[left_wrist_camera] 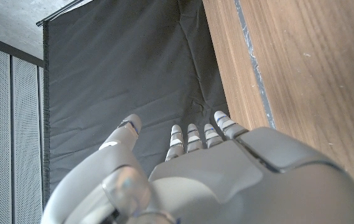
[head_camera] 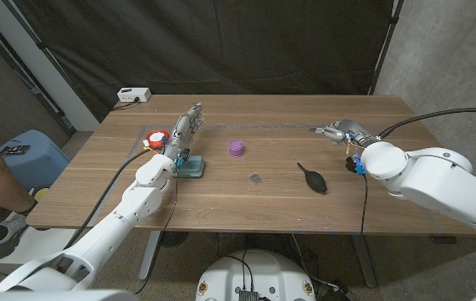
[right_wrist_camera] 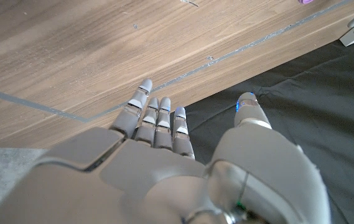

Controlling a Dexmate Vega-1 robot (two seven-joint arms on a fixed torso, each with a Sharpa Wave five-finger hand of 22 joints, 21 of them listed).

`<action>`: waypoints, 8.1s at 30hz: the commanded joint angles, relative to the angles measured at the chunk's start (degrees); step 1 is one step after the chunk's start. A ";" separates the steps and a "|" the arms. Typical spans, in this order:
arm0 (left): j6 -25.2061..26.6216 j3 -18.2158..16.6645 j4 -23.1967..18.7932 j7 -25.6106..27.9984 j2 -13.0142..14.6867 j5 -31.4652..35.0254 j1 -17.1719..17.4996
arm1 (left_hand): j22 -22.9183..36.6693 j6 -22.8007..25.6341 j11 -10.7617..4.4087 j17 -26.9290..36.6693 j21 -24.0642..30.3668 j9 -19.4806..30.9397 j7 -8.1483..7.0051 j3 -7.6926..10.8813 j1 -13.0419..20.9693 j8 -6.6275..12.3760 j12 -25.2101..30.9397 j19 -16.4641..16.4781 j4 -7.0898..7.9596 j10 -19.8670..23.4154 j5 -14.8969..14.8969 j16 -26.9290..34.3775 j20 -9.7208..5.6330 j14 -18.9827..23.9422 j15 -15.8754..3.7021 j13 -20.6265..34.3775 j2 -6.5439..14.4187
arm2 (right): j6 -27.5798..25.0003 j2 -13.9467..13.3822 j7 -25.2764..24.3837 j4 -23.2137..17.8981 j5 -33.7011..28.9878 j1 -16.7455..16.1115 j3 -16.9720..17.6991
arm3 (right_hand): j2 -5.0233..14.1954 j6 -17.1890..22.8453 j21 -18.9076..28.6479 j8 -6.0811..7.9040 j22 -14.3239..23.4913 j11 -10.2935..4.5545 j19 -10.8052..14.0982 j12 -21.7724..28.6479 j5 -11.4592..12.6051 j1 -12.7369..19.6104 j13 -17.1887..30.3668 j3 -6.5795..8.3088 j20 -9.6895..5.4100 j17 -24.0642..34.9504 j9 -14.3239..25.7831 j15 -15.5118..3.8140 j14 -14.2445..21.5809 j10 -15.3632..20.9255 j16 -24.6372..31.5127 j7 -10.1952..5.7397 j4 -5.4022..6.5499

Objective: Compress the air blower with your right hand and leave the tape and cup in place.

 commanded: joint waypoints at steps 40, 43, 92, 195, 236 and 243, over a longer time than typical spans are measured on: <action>-0.45 0.16 2.27 -1.54 -0.40 -0.24 -1.35 | 0.32 0.47 -0.31 0.13 -0.24 0.35 0.08 0.00 1.10 0.00 -0.20 0.50 -0.33 0.40 0.41 -0.03 0.25 -0.26 0.41 0.25 -0.01 | -17.55 -3.88 -35.31 -0.66 42.81 24.25 -18.97 | -2.16 1.39 -0.01 0.14 0.28 0.99 0.75 2.22 0.78 1.79 2.55 -0.41 1.88 0.88 0.24 0.77 1.67 0.69 0.65 3.36 -0.29; -0.41 0.13 2.10 -1.43 -0.38 -0.26 -1.26 | 0.32 0.52 -0.32 0.13 -0.23 0.36 0.08 -0.01 1.12 0.02 -0.18 0.52 -0.34 0.46 0.42 -0.03 0.23 -0.26 0.40 0.25 -0.01 | -17.55 -4.84 -36.02 -0.91 44.01 26.09 -21.00 | -2.23 1.36 -0.04 0.10 0.28 0.96 0.74 2.31 0.83 1.92 2.68 -0.42 1.90 0.91 0.24 0.78 1.67 0.70 0.64 3.34 -0.29; 0.51 0.21 1.56 -2.06 0.21 -0.51 -1.43 | 0.33 0.44 -0.28 0.15 -0.23 0.37 0.10 -0.24 1.55 -0.07 -0.21 0.53 -0.33 0.54 0.44 0.01 0.26 -0.16 0.49 0.27 0.05 | -17.55 -8.05 -36.02 -0.53 49.34 39.24 -38.14 | -3.23 1.50 -0.24 -0.21 0.32 1.79 0.70 3.72 1.46 1.92 4.91 -1.20 2.95 1.73 0.39 1.55 1.75 0.55 0.64 3.52 0.52; 0.59 -0.27 1.82 -2.61 -0.04 -1.63 -1.15 | 0.33 0.92 -0.34 0.14 -0.17 0.40 -0.08 -0.59 2.42 0.01 -0.16 0.77 -0.27 0.95 0.54 0.06 0.38 0.16 0.42 0.30 0.14 | -17.55 -3.62 -36.02 7.56 47.76 55.24 -62.07 | -3.94 4.68 -0.36 0.28 0.36 1.55 0.40 8.19 3.87 6.16 10.21 -1.25 4.84 3.53 0.77 1.04 4.17 2.47 1.53 3.49 0.18; 1.29 0.50 3.53 -4.47 -0.56 -1.64 -3.11 | 0.33 1.14 -0.43 0.15 -0.16 0.40 -0.31 -0.65 2.80 0.03 -0.20 0.87 -0.29 1.00 0.58 0.02 0.44 0.25 0.49 0.29 0.16 | -17.55 -4.04 -36.02 7.13 41.84 45.68 -55.01 | -3.91 6.60 -0.52 0.56 0.35 0.78 -0.09 10.65 4.61 8.74 12.67 -0.95 4.83 5.02 1.03 -0.01 5.76 3.67 2.50 3.34 0.01; 1.21 0.43 3.71 -4.47 -0.68 -1.76 -3.09 | 0.34 1.13 -0.46 0.15 -0.17 0.41 -0.33 -0.67 2.84 0.02 -0.21 0.87 -0.28 0.99 0.58 0.02 0.42 0.24 0.49 0.30 0.16 | -17.55 -3.24 -36.02 8.28 42.31 46.26 -55.53 | -3.87 7.01 -0.56 0.63 0.35 0.90 -0.27 10.96 4.74 9.12 13.03 -0.91 4.87 5.32 1.06 -0.16 6.07 3.69 2.71 3.14 0.03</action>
